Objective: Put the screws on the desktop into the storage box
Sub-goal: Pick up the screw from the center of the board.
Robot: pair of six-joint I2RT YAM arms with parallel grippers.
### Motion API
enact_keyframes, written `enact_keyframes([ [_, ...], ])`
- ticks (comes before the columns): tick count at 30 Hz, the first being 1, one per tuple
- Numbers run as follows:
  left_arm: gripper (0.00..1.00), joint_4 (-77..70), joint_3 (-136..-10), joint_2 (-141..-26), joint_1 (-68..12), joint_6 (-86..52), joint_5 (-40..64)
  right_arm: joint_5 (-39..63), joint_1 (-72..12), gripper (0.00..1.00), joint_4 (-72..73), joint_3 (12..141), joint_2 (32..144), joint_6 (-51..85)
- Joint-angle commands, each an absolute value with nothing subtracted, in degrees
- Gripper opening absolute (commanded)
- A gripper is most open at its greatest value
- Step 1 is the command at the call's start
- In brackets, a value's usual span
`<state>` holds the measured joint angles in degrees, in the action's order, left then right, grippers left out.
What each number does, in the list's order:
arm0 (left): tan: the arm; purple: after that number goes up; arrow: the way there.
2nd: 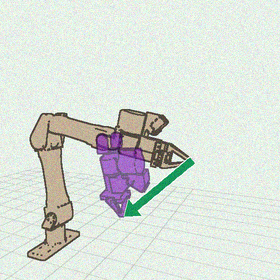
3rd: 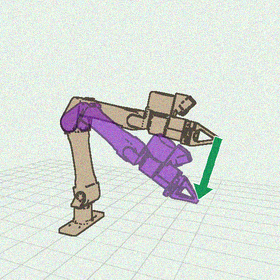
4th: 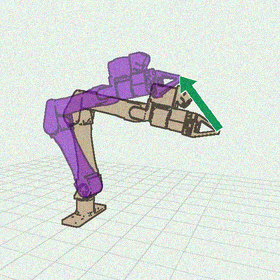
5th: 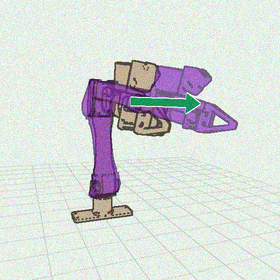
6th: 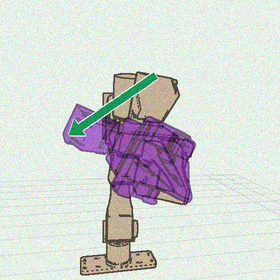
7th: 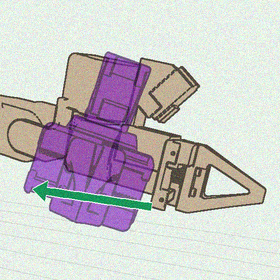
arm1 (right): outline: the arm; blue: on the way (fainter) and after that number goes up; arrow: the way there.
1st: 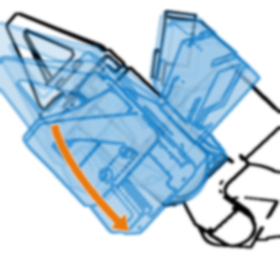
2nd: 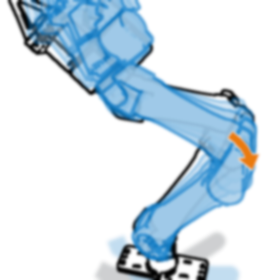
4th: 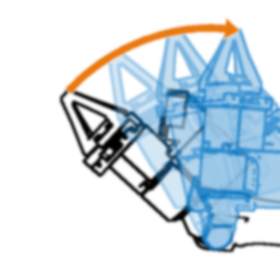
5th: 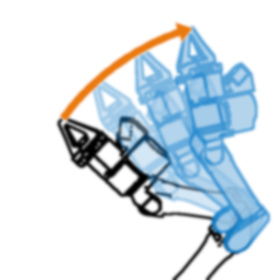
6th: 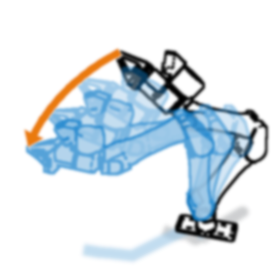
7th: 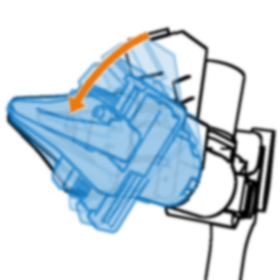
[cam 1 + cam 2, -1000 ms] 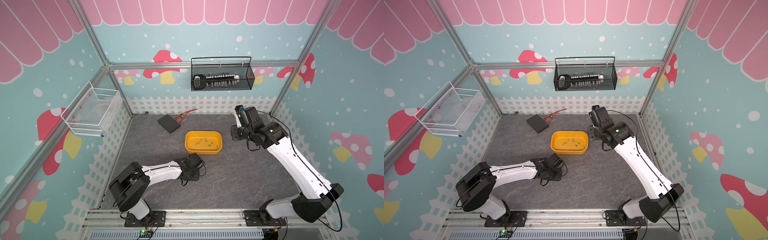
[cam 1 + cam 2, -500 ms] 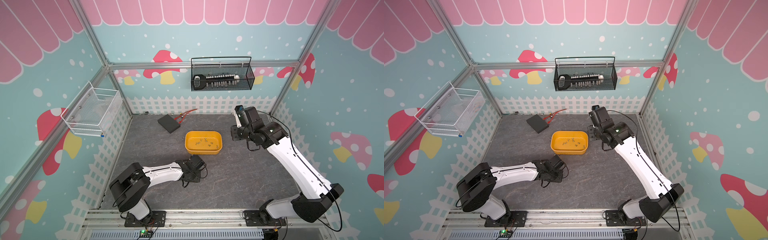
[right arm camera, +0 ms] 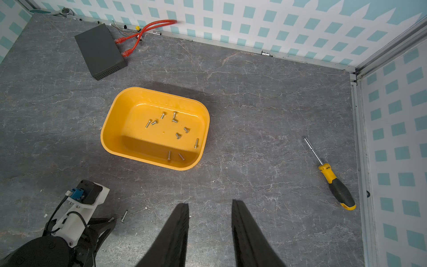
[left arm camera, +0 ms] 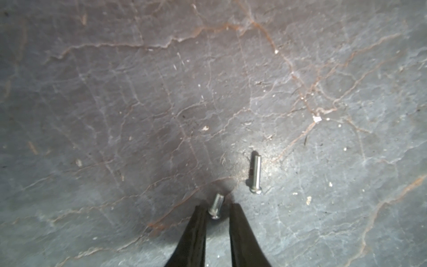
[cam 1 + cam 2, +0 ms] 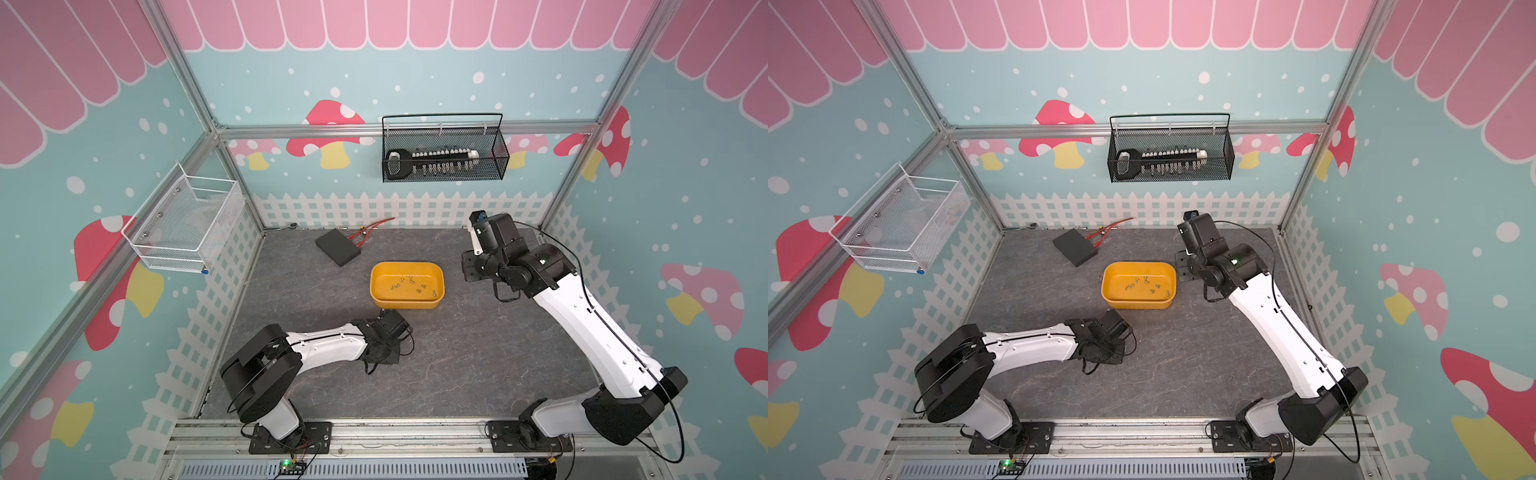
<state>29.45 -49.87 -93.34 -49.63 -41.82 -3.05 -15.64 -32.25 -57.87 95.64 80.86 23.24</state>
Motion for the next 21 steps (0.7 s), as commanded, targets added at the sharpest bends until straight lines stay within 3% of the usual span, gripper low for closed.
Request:
enact_keyframes([
  [1,0.2,29.6,-49.5,-96.9,-49.5,-41.8,-2.9,-16.0,-32.2,0.37,-58.1,95.4,79.9,23.8],
  [12,0.14,30.0,-49.7,-97.5,-49.7,-41.3,-3.6,-15.9,-32.3,0.37,-58.1,95.9,80.3,23.8],
  [21,0.05,37.0,-54.4,-91.3,-49.7,-40.0,-9.8,-15.6,-32.2,0.37,-58.1,96.1,80.4,23.8],
])
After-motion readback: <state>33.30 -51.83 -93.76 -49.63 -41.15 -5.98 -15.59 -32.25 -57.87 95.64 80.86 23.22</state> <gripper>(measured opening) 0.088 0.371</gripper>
